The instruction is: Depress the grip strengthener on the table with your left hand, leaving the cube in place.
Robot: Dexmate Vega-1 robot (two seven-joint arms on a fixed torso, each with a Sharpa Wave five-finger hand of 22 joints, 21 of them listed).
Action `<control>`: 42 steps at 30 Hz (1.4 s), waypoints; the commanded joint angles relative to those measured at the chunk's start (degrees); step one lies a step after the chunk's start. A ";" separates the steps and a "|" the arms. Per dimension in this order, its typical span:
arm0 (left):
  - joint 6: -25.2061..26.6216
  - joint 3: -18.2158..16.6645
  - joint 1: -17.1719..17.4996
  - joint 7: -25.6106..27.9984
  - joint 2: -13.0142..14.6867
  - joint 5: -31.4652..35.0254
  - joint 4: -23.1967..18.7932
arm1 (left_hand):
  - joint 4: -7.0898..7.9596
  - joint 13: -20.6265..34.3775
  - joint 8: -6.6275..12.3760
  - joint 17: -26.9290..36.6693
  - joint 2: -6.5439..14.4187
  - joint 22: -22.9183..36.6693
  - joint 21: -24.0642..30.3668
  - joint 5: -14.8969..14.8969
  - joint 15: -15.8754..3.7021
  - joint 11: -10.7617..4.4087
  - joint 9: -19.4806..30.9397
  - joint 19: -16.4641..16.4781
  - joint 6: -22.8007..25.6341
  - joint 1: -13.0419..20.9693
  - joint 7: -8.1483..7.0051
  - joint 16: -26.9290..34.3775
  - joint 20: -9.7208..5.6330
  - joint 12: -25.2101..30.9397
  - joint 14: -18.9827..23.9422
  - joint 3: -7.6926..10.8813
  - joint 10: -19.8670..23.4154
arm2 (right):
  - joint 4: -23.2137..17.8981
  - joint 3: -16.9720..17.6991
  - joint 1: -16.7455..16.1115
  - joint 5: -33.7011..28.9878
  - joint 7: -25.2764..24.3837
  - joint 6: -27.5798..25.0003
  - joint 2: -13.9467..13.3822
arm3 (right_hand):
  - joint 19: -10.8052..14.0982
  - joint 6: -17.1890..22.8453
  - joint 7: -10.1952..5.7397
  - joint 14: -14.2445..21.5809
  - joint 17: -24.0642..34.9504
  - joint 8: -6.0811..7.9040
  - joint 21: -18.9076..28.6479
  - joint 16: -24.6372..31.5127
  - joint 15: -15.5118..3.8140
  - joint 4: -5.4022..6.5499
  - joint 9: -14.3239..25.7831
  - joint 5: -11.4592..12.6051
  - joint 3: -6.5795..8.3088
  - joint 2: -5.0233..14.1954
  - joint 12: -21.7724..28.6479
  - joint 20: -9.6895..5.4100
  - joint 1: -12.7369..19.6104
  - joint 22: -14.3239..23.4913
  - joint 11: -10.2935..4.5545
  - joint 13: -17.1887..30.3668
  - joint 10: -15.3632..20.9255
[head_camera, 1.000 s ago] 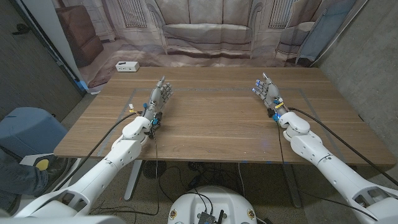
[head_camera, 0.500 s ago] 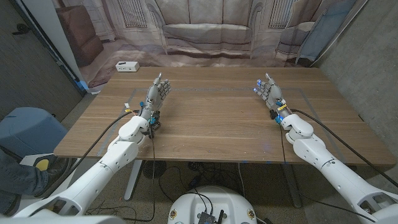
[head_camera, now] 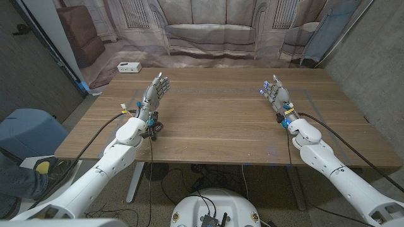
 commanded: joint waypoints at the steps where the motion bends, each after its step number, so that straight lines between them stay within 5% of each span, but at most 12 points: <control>1: -1.61 -1.62 3.33 2.99 2.26 3.16 -2.94 | -0.83 0.21 0.10 0.18 0.23 0.18 0.13 -0.16 0.00 -0.01 0.30 0.88 0.45 1.37 0.56 0.20 0.09 0.21 0.76 0.36 0.87 | -1.56 0.68 -1.69 0.28 0.08 1.26 -0.59 | 0.16 -0.08 0.03 0.17 0.16 0.00 0.00 0.35 0.53 -0.04 0.17 0.36 -0.13 -0.21 -0.21 0.48 0.08 0.32 0.10 0.29 0.50; 15: -5.69 -2.61 4.80 -0.20 3.23 2.56 -2.93 | -3.24 0.29 -0.30 0.17 -1.07 0.15 -0.22 -0.52 -0.46 -0.35 0.38 1.40 0.32 4.29 0.91 -0.12 0.40 -0.12 1.38 0.74 1.11 | -2.92 2.31 -3.99 1.39 0.92 3.18 -1.53 | -0.19 -0.04 0.01 -0.04 0.09 0.00 -0.13 0.26 0.49 -0.05 0.16 0.38 -0.17 -0.15 -0.47 0.80 0.13 0.33 0.17 0.31 0.49; 25: -3.63 -5.56 10.76 3.93 5.46 3.10 -8.71 | -4.61 0.35 -0.36 0.18 -2.02 0.16 -0.21 -0.60 -0.62 -0.41 0.42 2.25 0.58 6.04 1.16 -0.18 0.78 -0.15 1.96 0.86 1.63 | -0.06 3.06 -3.72 3.84 5.38 4.35 -1.76 | -0.88 0.93 -0.05 -0.11 0.04 0.32 -0.35 0.25 0.37 -0.06 0.14 0.36 -0.22 -0.10 -0.52 0.59 0.17 0.35 0.29 0.32 0.92; 31: -3.18 -7.13 12.39 3.42 6.72 2.15 -10.14 | -5.17 0.39 -0.53 0.19 -2.43 0.17 -0.33 -0.59 -0.54 -0.49 0.44 2.30 0.34 6.85 1.17 -0.32 0.86 -0.32 1.94 0.92 1.46 | -2.28 2.90 -4.41 1.90 2.62 4.42 -1.78 | -1.25 1.02 0.02 -0.34 0.01 0.30 -0.43 0.17 0.32 -0.07 0.13 0.36 -0.22 -0.03 -0.64 0.49 0.23 0.36 0.15 0.33 0.92; 42: -3.14 -15.46 23.75 8.32 10.23 4.98 -18.92 | -5.94 0.45 -0.58 0.20 -2.99 0.19 -0.40 -0.55 -0.44 -0.49 0.47 2.68 0.51 8.18 1.25 -0.40 1.15 -0.35 2.20 1.04 1.81 | -6.25 2.63 -6.60 -0.27 -1.55 5.61 -0.67 | -0.89 1.19 0.07 -0.02 -0.03 0.29 -0.22 0.30 0.20 -0.11 0.12 0.36 -0.21 0.07 -0.72 0.42 0.35 0.36 0.23 0.33 1.17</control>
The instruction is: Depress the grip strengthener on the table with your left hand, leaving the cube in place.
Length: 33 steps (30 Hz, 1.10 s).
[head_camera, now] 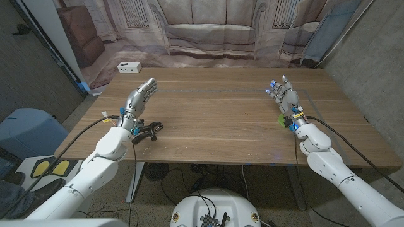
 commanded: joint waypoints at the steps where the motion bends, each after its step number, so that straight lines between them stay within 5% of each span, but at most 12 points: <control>1: -0.33 -7.67 10.32 3.38 2.78 1.86 -6.95 | -0.59 0.19 -0.07 0.22 -0.12 0.21 -0.16 -0.13 0.08 0.11 0.20 0.59 0.22 0.91 0.33 -0.12 0.02 -0.02 0.58 0.21 0.70 | -3.14 -0.32 -1.62 -2.18 -3.43 0.81 0.78 | 0.05 0.74 0.05 -0.03 -0.05 0.28 0.07 0.30 0.23 -0.11 0.13 0.36 -0.21 0.08 -0.13 -0.08 0.35 0.09 0.23 0.35 0.53; 33: -0.78 -18.62 17.51 -3.02 2.96 2.48 -3.66 | -1.57 0.34 0.02 0.23 -0.57 0.28 0.44 0.00 -0.59 -0.68 0.28 4.43 2.38 5.51 -0.08 0.18 0.25 0.15 3.67 1.06 2.86 | -9.91 -0.33 -6.59 -5.25 -9.29 0.61 0.56 | 1.42 1.03 0.09 0.98 -0.18 0.18 0.54 0.59 0.47 -0.27 0.11 0.35 -0.18 0.28 -0.31 0.27 0.79 0.07 0.33 0.37 1.34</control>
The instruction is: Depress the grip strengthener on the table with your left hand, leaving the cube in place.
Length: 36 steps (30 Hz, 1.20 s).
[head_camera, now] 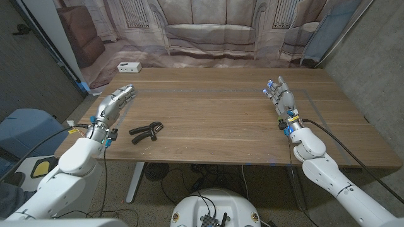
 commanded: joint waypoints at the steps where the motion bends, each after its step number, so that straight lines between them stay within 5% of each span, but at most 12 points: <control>1: 0.27 -4.49 3.39 -1.13 -0.20 1.08 0.60 | -0.51 0.06 0.03 0.23 0.12 0.28 0.17 0.00 -0.23 -0.24 0.30 0.62 0.58 1.23 -0.33 0.14 -0.01 0.14 0.66 0.33 0.55 | -2.13 0.04 -1.66 -0.68 -1.86 -0.31 0.13 | 0.68 0.40 0.11 0.35 0.09 0.17 0.25 0.15 0.30 -0.27 0.11 0.35 -0.17 0.06 -0.04 0.00 0.57 0.08 0.15 0.08 0.55; 8: 0.77 -6.73 4.97 -1.49 -0.32 2.78 0.91 | -0.82 0.07 0.16 0.21 0.03 0.27 0.20 0.04 -0.72 -0.68 0.31 1.40 1.31 3.12 -0.76 0.14 -0.06 0.13 1.33 0.76 1.01 | -2.70 -0.66 -1.72 -1.35 -2.89 -0.92 0.71 | 0.74 0.48 0.13 0.38 0.07 0.17 0.25 0.14 0.33 -0.29 0.11 0.36 -0.15 0.14 -0.09 0.04 0.66 0.08 0.11 0.09 0.62; 12: 1.68 -7.11 4.95 -1.90 0.26 4.58 1.41 | -1.34 0.10 -0.14 0.18 -1.47 0.22 0.12 0.41 -1.68 -2.33 0.33 2.54 0.82 6.72 -1.82 -0.14 -0.43 -0.23 1.73 0.95 0.89 | -2.90 -1.28 -1.52 -1.53 -2.71 -1.05 1.01 | 0.80 0.51 0.13 0.43 0.07 0.17 0.26 0.15 0.30 -0.28 0.11 0.37 -0.10 0.26 -0.11 0.00 0.72 0.08 0.05 0.09 0.70; 23: 2.55 -7.79 5.23 -2.68 0.09 5.75 2.33 | -1.21 0.13 0.14 0.17 -3.33 0.22 -0.11 1.00 -1.85 -2.57 0.35 3.15 1.86 9.39 -2.66 -0.25 -0.38 -0.18 2.26 0.52 1.72 | -3.43 -2.34 -1.38 -3.00 -4.57 -1.63 2.00 | 0.90 0.66 0.19 0.57 0.03 0.17 0.24 0.15 0.38 -0.36 0.11 0.37 0.03 0.52 -0.18 0.13 1.03 0.07 0.21 0.10 0.93; 36: 7.25 -11.03 8.19 0.09 1.43 12.56 -0.10 | -0.60 0.14 0.35 0.16 -2.99 0.28 -0.03 1.11 -1.78 -2.26 0.38 4.52 3.66 11.75 -2.47 -0.04 -0.29 0.12 3.89 0.66 3.39 | -3.36 -3.09 -1.33 -4.45 -5.66 -1.34 2.63 | 1.07 1.00 0.12 0.88 0.00 0.23 0.24 0.21 0.34 -0.42 0.11 0.33 0.06 0.62 -0.25 0.17 1.22 0.07 0.14 0.11 1.21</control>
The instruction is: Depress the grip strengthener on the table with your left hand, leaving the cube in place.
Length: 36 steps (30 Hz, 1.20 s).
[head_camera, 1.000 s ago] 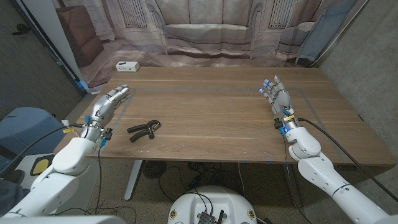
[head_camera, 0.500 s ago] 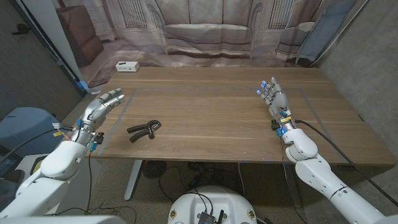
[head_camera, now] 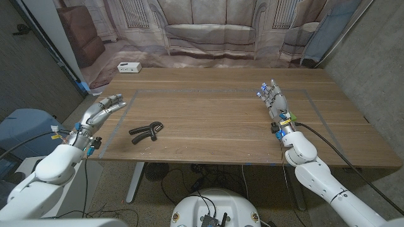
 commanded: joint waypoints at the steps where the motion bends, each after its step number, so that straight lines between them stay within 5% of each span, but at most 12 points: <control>1: 4.03 -3.19 2.65 2.69 0.95 6.49 -2.25 | 0.40 0.15 0.33 0.16 -0.19 0.28 -0.03 0.39 -0.07 -0.05 0.09 0.70 0.58 0.86 0.00 0.18 0.05 0.12 0.72 0.12 0.34 | -0.15 -0.79 0.11 -1.36 -1.14 0.03 0.57 | 0.58 0.62 -0.23 0.73 -0.01 0.24 0.25 0.23 0.15 -0.42 0.11 0.32 0.06 0.10 -0.26 0.06 0.70 0.08 0.07 0.13 0.30; 17: 16.49 -7.69 7.33 5.66 1.40 21.04 -11.00 | 0.85 0.17 0.41 0.15 -0.15 0.33 -0.04 0.17 -0.09 0.10 0.11 1.40 1.86 1.54 0.12 0.24 0.22 0.29 1.67 -0.15 1.46 | 0.09 -1.76 1.21 -2.13 -1.53 0.06 1.57 | 1.14 1.17 -0.40 1.36 -0.04 0.35 0.38 0.38 0.00 -0.49 0.11 0.26 0.08 0.19 -0.23 0.17 0.93 0.09 -0.07 0.13 0.97; 36: 27.04 -10.82 8.20 -2.61 3.74 30.91 -17.91 | 1.13 0.19 0.13 0.16 -0.05 0.41 0.11 0.01 -0.62 -0.30 0.14 2.62 2.47 2.42 -0.02 0.47 -0.01 0.28 3.27 -0.47 2.33 | 0.49 -2.17 0.98 -1.97 -1.76 0.13 2.06 | 1.29 1.38 -0.51 1.48 -0.03 0.29 0.33 0.34 0.12 -0.49 0.11 0.19 0.05 0.26 -0.44 0.30 1.03 0.09 -0.05 0.14 1.10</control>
